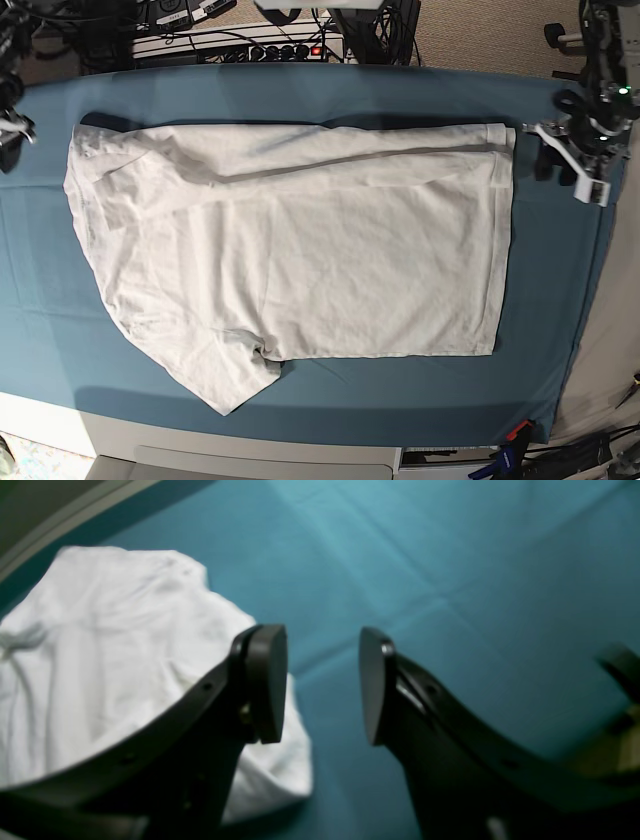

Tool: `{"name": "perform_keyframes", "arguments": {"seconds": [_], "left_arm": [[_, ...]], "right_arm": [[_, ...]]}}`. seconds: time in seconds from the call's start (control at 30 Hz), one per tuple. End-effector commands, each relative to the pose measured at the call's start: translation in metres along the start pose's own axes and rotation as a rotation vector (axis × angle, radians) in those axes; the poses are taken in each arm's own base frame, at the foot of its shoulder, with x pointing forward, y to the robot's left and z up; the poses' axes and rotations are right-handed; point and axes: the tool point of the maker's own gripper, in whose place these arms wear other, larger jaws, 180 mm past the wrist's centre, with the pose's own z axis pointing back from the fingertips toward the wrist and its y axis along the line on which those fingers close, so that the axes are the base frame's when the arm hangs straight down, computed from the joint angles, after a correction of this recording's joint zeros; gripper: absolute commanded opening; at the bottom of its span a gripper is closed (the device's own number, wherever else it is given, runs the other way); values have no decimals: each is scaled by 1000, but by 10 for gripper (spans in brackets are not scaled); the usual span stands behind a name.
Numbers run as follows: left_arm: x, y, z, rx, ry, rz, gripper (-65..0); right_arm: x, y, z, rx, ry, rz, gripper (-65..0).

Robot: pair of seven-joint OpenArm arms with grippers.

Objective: Fold the T-shirt properly
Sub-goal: 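Open both grippers and release the shirt edges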

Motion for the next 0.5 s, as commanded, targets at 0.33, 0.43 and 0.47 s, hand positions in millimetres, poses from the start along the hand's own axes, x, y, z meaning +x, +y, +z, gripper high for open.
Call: {"name": "perform_keyframes", "arguments": {"seconds": [0.33, 0.43, 0.47], "left_arm": [[-16, -49, 43, -242, 12, -2, -385], [-12, -55, 46, -252, 4, -22, -385], [-9, -57, 47, -255, -3, -28, -385]], "right_arm": [[-19, -4, 29, 60, 80, -11, -407], [-28, -14, 23, 18, 81, -44, -407], [-34, -18, 20, 10, 88, -73, -407]]}}
